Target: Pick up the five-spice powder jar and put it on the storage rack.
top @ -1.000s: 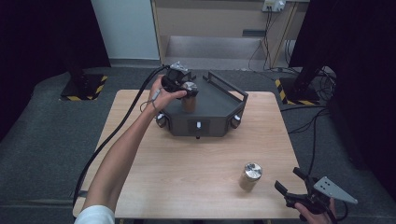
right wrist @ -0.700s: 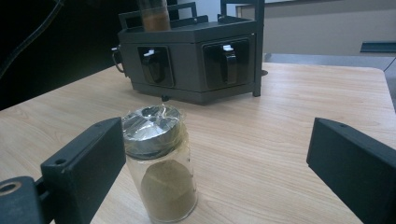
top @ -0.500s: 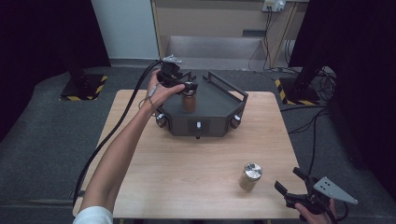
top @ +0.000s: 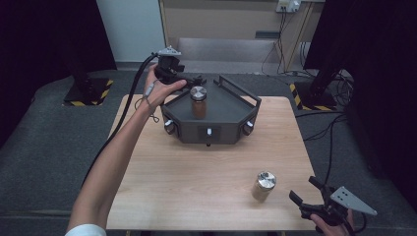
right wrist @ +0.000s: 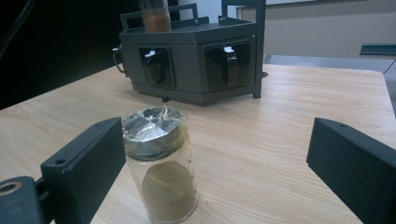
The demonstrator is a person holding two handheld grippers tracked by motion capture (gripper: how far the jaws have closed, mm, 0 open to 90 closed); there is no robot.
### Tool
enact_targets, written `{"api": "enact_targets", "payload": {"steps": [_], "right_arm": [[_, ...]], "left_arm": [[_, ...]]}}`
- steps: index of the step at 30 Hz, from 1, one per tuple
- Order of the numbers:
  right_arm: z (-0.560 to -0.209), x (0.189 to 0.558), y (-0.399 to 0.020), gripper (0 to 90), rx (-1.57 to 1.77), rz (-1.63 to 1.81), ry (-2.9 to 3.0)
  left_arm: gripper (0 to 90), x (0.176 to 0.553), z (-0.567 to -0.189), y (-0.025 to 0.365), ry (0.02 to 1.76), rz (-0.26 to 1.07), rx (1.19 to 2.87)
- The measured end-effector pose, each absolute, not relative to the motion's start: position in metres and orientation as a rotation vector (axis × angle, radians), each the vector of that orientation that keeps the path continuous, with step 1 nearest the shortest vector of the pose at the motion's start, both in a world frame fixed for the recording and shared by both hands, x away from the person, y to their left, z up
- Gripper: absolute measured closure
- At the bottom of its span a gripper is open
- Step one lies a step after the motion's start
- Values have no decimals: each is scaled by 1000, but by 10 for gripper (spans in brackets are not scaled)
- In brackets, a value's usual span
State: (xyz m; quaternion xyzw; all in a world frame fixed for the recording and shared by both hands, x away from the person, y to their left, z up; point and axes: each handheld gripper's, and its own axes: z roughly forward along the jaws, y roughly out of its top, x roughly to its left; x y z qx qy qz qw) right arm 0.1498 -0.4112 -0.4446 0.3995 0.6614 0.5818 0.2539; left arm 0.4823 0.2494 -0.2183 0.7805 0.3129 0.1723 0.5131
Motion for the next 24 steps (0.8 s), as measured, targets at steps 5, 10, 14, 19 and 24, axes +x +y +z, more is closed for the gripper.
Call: {"api": "enact_targets", "payload": {"steps": [5, 10, 14, 19, 24], "right_arm": [[-445, 149, -411, 52, 1085, 1583, 1796], [-444, 150, -411, 52, 1085, 1583, 1798], [-444, 149, -411, 52, 1085, 1583, 1797], [-444, 149, -411, 52, 1079, 1580, 1801], [-443, 150, -410, 52, 1072, 1575, 1807]], "left_arm": [[32, 472, -208, 256, 732, 428, 1874], [33, 460, -200, 264, 712, 437, 1863], [33, 447, -194, 266, 674, 467, 1885], [32, 427, -195, 272, 624, 467, 1880], [33, 403, -199, 289, 574, 455, 1829]]}}
